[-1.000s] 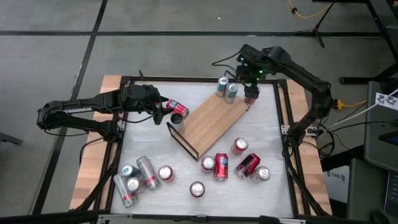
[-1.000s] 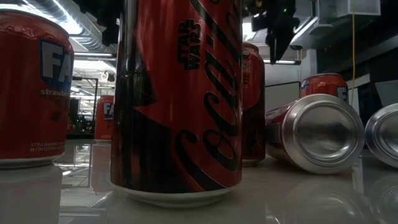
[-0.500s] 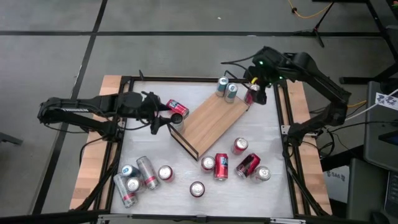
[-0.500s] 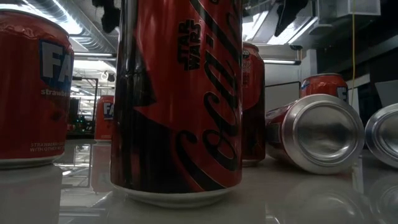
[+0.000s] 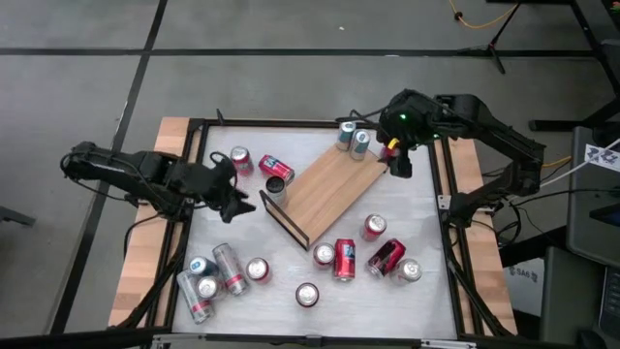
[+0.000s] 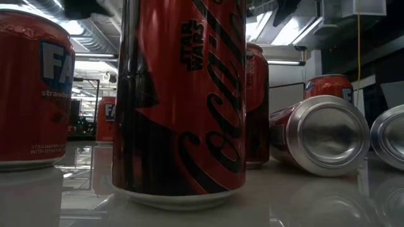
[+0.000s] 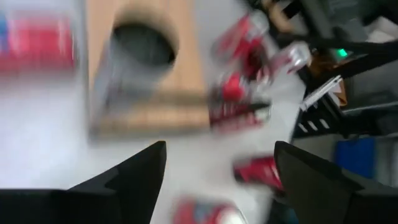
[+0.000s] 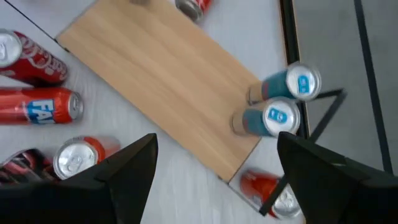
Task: Place canned beverage on shelf
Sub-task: Put the white pink soda can on the shelf aligned with the other white pink soda can
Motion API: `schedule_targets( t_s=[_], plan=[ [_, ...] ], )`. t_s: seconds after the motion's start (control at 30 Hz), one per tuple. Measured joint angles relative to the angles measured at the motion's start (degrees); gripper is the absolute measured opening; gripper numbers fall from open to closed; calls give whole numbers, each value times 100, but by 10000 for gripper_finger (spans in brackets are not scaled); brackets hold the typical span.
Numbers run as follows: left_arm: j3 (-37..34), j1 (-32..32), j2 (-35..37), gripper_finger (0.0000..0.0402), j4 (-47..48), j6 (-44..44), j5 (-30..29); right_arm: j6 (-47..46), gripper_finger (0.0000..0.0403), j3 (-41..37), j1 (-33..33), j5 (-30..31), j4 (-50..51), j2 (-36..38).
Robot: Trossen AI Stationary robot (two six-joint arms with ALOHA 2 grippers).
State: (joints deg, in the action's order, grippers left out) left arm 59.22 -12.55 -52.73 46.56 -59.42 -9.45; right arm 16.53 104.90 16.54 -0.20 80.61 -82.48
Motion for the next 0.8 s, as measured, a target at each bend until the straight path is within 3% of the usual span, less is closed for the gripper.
schedule_targets(
  t_s=[0.17, 0.33, 0.43, 0.8],
  plan=[
    [6, -250, -93, 293, 879, -2625, 1194, 16, 321, 0, -7, 2, -199, -3],
    [9, -414, -441, 293, 1316, -4125, 2332, 18, 321, 0, -2, 48, -390, -24],
    [9, -441, -704, 293, 1532, -4490, 2780, 18, 321, 0, -2, 63, -429, -22],
    [9, -397, -1795, 293, 1729, -4701, 3188, 28, 321, 0, -2, 69, -436, -22]
  ],
)
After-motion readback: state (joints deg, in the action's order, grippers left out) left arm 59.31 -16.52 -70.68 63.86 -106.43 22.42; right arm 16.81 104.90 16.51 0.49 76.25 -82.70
